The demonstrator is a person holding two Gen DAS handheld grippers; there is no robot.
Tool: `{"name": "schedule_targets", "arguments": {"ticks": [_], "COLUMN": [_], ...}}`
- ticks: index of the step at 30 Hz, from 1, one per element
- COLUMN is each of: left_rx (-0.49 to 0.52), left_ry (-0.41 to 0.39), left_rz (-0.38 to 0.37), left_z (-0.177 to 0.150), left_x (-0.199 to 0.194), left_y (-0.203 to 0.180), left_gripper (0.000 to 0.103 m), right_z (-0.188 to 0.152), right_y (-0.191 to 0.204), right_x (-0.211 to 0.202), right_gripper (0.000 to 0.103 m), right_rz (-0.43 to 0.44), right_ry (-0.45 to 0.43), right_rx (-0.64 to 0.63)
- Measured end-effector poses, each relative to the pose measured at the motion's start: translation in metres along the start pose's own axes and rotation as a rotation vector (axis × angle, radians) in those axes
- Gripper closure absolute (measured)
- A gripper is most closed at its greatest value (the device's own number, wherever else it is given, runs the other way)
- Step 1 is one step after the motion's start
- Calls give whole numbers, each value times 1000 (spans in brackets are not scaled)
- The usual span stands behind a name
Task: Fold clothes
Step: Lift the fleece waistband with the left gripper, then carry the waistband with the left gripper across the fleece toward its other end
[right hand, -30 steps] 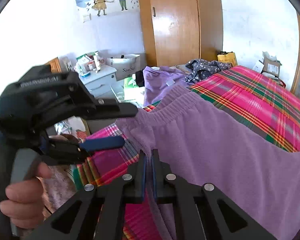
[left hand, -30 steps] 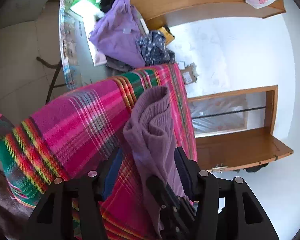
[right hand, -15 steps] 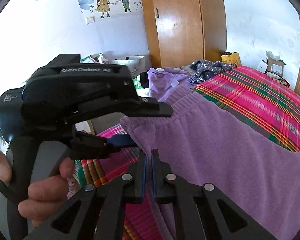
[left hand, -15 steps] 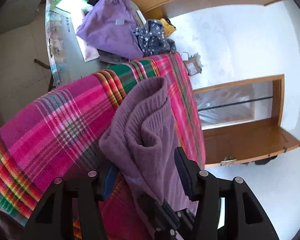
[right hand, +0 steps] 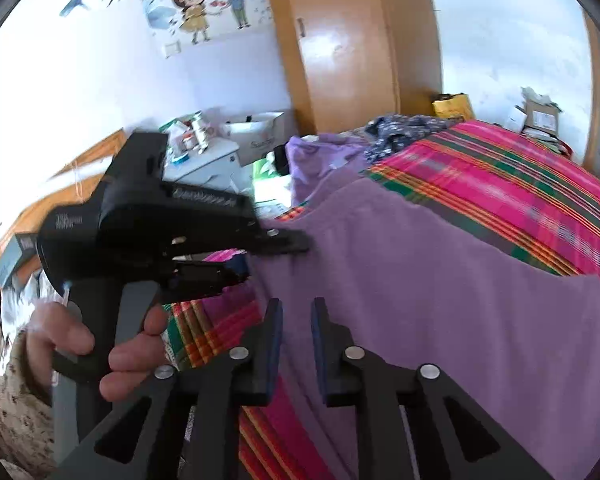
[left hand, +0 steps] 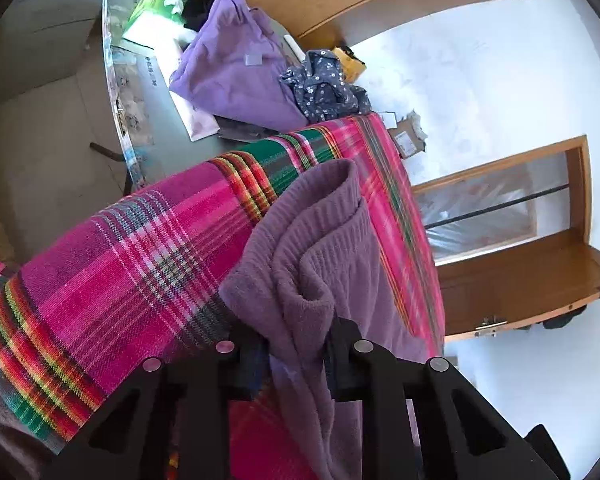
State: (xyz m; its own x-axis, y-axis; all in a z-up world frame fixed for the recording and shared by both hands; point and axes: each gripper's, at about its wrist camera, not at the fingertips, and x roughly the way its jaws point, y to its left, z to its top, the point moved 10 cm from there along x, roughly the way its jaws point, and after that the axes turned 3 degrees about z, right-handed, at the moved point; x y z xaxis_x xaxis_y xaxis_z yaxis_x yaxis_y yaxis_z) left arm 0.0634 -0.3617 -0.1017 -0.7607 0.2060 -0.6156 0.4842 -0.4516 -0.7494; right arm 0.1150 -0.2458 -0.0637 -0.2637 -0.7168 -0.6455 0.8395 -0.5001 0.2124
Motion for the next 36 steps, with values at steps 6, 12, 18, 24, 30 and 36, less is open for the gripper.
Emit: {"name": "schedule_targets", "arguments": {"ticks": [6,12,18,24,30,36], "left_rx": [62,49,51,78,229,315], "left_ry": [-32,-30,-30,-41,-117,-155], "left_rz": [19,27,27,34,59,20], "left_z": [-1,-2,-2,-3,-6,-10], "left_x": [-4,-6,-6,-9,-22,-30], "left_y": [-4,6,7,3,-27,-63], "left_gripper": [83,83,83,83,83,83], "right_z": [-11,-36,-36,-44,-45,-48], "right_y": [-51,-58,-45,-48,-50,-54], "right_x": [-11,-1,-9,-12,-11,-14], "right_gripper": [87,86,79,76,76,76], "right_rz": [-130,-144,-157,-166,-164,-146], "right_ry": [23,92,71,79,77,70], "right_rx": [93,111,56,71,82,108]}}
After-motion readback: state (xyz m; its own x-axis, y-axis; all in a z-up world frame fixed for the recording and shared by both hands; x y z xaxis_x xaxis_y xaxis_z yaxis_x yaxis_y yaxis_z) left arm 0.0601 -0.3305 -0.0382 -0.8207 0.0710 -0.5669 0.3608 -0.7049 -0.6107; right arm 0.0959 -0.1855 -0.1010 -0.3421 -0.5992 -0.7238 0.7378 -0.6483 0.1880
